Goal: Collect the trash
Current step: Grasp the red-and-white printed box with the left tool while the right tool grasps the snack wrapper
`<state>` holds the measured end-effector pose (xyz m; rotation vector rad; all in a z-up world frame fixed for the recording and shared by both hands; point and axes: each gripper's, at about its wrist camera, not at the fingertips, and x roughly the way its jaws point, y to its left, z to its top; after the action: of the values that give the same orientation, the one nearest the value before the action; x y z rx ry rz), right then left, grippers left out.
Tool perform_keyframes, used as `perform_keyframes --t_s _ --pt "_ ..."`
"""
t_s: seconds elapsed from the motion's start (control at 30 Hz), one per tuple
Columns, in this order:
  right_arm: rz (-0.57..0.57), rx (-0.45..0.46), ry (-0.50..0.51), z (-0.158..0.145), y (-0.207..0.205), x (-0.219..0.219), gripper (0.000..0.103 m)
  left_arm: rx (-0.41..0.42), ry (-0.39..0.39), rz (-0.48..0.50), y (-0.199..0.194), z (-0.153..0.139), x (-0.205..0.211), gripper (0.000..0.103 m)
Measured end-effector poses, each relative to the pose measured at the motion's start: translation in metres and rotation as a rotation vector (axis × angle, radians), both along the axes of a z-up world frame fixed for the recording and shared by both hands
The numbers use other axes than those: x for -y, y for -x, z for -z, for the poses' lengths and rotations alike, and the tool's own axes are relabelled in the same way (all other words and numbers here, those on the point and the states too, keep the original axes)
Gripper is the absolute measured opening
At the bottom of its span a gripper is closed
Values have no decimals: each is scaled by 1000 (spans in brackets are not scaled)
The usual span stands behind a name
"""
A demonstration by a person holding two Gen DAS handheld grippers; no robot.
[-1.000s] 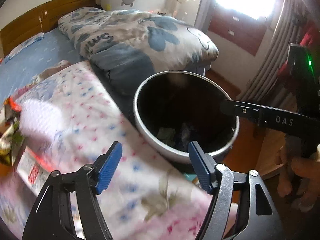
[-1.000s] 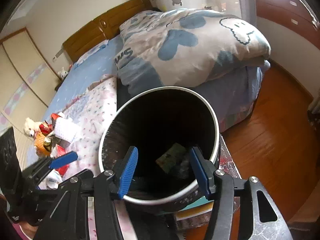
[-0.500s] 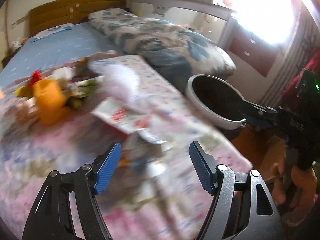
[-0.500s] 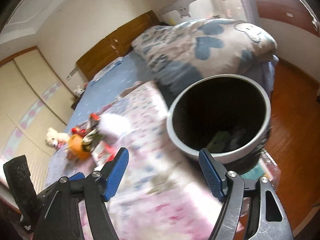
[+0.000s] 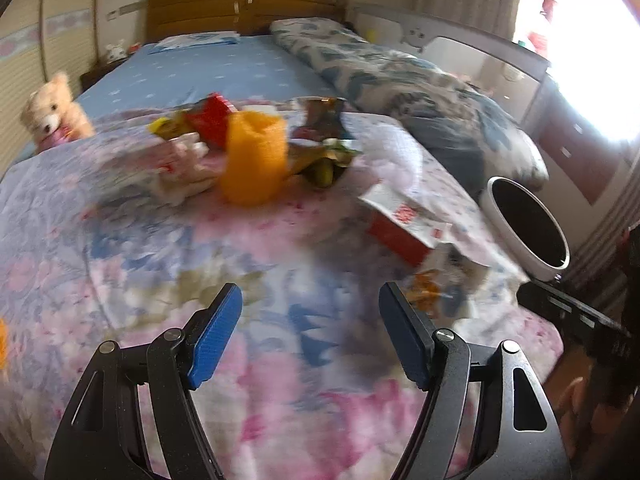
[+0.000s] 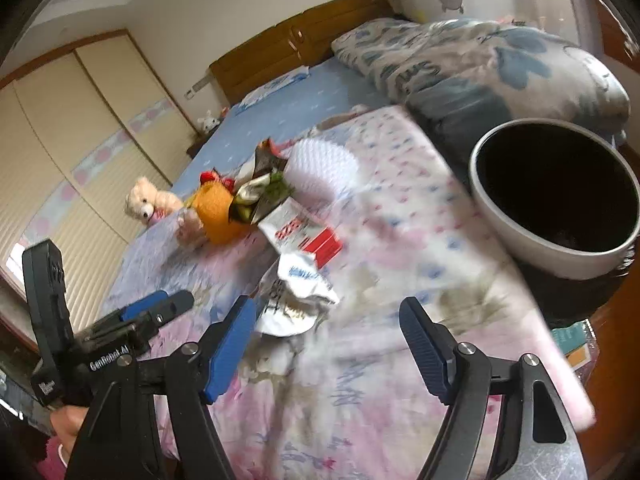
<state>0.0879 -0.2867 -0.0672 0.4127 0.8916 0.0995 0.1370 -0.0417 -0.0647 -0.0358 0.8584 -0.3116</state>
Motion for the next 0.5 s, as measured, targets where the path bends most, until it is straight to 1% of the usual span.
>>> perform_keyframes --t_s 0.17,0.4,0.47,0.5 --pt "-32 -27 -22 15 -9 -15 76 -8 -10 -22 -11 5 -6 73" --pt "-60 -42 -32 30 -26 -24 76 -29 -8 -22 -19 10 -4 73" --pt "-69 -52 -45 36 -31 -25 73 -36 -13 -13 -20 12 1 73" --pt "-74 -52 -67 38 -33 -25 62 -37 -15 -9 -20 12 4 73"
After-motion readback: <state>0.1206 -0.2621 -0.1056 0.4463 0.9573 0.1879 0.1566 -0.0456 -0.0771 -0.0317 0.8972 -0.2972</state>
